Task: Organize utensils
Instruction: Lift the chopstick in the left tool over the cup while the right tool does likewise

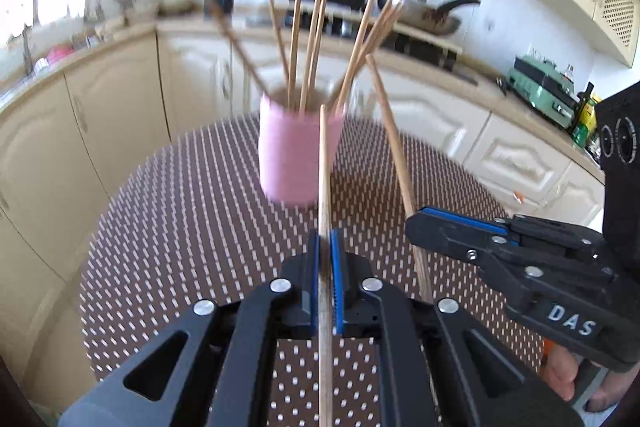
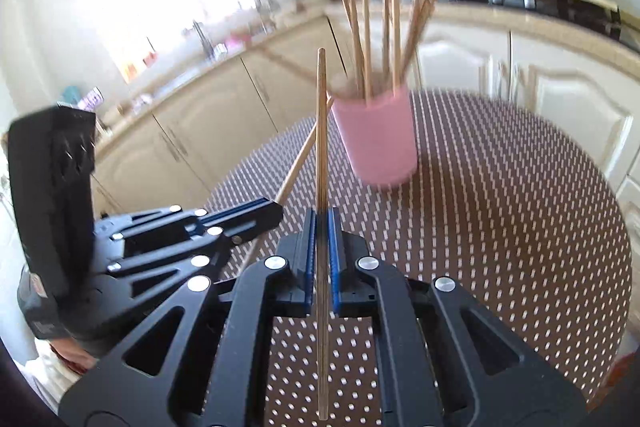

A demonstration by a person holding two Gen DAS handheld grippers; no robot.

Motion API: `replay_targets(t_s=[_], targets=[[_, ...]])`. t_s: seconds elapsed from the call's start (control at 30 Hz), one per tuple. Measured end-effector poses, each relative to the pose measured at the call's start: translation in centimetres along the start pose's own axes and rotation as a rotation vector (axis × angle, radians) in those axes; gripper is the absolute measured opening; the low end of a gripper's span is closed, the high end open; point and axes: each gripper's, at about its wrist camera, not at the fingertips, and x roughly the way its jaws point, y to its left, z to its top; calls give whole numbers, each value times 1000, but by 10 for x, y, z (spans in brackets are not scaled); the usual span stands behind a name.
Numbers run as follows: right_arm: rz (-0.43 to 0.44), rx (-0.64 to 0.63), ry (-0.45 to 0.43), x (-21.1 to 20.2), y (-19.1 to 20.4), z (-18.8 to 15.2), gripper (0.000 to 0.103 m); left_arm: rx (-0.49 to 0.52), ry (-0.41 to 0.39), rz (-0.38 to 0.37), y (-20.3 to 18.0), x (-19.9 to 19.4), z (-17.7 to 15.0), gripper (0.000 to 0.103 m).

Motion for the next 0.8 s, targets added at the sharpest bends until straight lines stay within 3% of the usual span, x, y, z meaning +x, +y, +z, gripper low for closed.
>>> replay_targets(t_s=[0.2,0.4,0.6,0.8], targets=[[32,3,-151,-24,0,20,6,44,-165,26,-22,-28,17,6],[17,24,-294,-40,-3,37,7,62,-269,41,-34,-44,36,6],[5,33,-385,-42,-10,54,7,22,-350,5,-33,-48,54,6],[13,11,-467,-39,-12,73,7,45,-475,21,-36,-46,73,6]])
